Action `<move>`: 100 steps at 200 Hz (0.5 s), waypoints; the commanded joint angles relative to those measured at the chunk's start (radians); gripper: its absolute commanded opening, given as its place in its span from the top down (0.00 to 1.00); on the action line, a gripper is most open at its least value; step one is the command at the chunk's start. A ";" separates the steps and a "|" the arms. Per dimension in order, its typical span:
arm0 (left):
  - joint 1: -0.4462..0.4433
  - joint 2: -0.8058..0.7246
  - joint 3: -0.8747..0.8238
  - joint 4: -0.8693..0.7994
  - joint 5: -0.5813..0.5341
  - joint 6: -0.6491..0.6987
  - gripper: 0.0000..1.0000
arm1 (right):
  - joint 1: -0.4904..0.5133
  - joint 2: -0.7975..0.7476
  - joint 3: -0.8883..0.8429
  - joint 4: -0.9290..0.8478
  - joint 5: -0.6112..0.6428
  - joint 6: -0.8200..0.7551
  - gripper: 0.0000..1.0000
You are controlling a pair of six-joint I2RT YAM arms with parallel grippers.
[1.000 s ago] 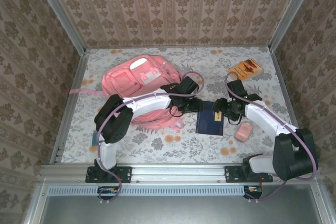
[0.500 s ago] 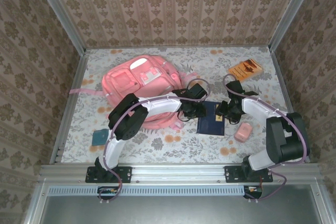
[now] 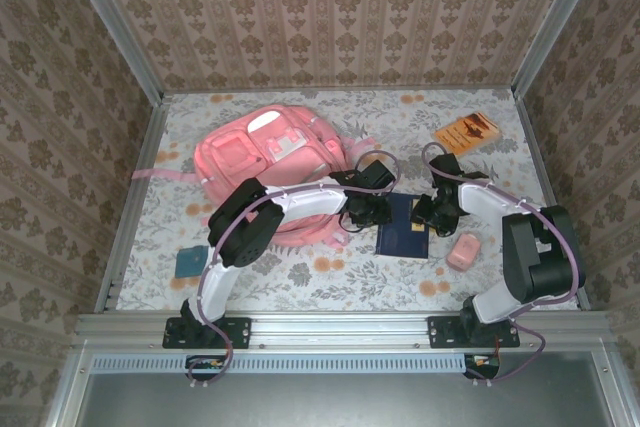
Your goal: Pack the student bag
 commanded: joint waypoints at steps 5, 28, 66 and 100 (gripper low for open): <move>-0.010 0.030 0.014 -0.008 0.004 -0.012 0.73 | 0.002 -0.016 0.040 -0.050 -0.067 -0.009 0.60; -0.010 0.029 0.015 -0.007 0.005 -0.009 0.74 | 0.004 -0.053 0.055 -0.079 -0.066 -0.007 0.62; -0.010 0.028 0.014 -0.009 0.007 -0.007 0.74 | 0.011 -0.087 0.074 -0.123 -0.045 -0.007 0.66; -0.009 0.029 0.014 -0.011 0.007 -0.005 0.74 | 0.015 -0.108 0.080 -0.142 -0.032 -0.010 0.71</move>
